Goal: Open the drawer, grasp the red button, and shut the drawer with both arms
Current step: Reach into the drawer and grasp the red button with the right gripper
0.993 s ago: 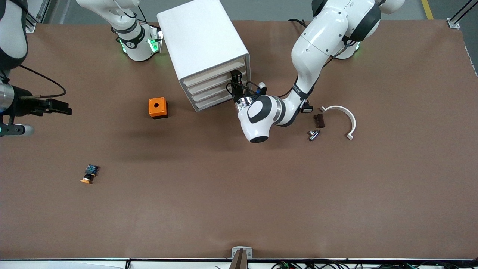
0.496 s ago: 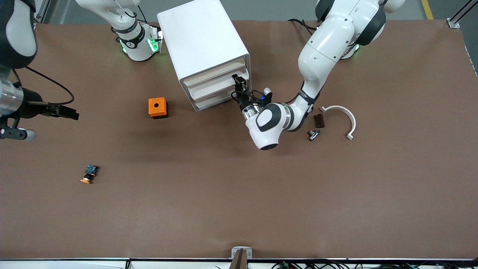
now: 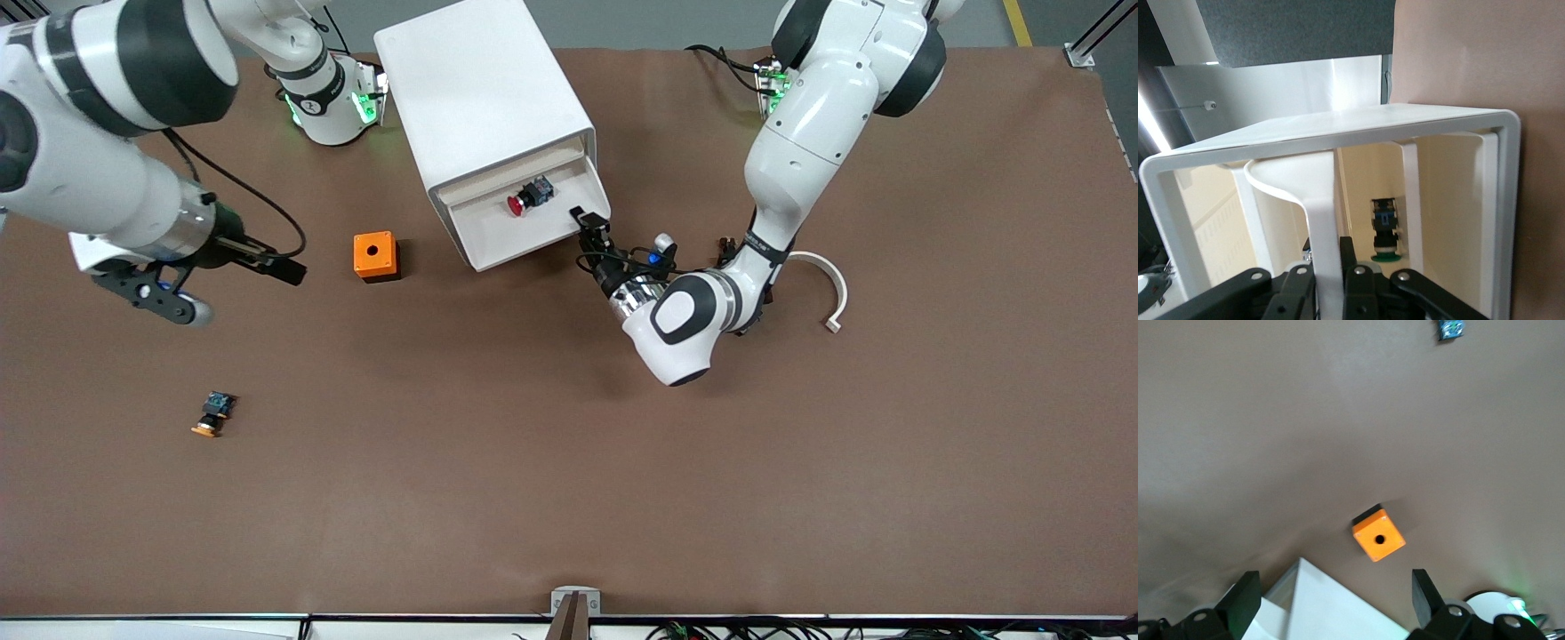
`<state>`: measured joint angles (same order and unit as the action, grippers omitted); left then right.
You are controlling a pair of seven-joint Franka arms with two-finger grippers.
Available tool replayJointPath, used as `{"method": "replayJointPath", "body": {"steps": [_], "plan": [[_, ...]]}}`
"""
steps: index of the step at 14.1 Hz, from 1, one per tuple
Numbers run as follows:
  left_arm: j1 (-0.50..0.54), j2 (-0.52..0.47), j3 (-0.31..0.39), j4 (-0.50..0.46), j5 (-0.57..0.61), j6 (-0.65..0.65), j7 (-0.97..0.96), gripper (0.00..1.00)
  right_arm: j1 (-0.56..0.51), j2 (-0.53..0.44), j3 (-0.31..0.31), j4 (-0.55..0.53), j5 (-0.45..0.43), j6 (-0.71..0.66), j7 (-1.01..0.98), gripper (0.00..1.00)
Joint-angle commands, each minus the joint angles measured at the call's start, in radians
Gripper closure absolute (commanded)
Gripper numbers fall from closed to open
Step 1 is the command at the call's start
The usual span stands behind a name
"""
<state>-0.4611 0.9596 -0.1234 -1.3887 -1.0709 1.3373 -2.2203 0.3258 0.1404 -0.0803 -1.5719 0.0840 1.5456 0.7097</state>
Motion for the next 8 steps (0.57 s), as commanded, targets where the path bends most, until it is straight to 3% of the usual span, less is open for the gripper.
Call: {"method": "replayJointPath", "body": {"steps": [1, 8], "plan": [[0.048, 0.016, 0.004, 0.02, -0.032, 0.008, 0.027, 0.93, 0.047, -0.008, -0.01, -0.02, 0.016, 0.039, 0.066, 0.0], [0.122, 0.021, 0.005, 0.019, -0.052, 0.011, 0.025, 0.9, 0.252, -0.007, -0.01, -0.14, 0.017, 0.2, 0.335, 0.0]]}}
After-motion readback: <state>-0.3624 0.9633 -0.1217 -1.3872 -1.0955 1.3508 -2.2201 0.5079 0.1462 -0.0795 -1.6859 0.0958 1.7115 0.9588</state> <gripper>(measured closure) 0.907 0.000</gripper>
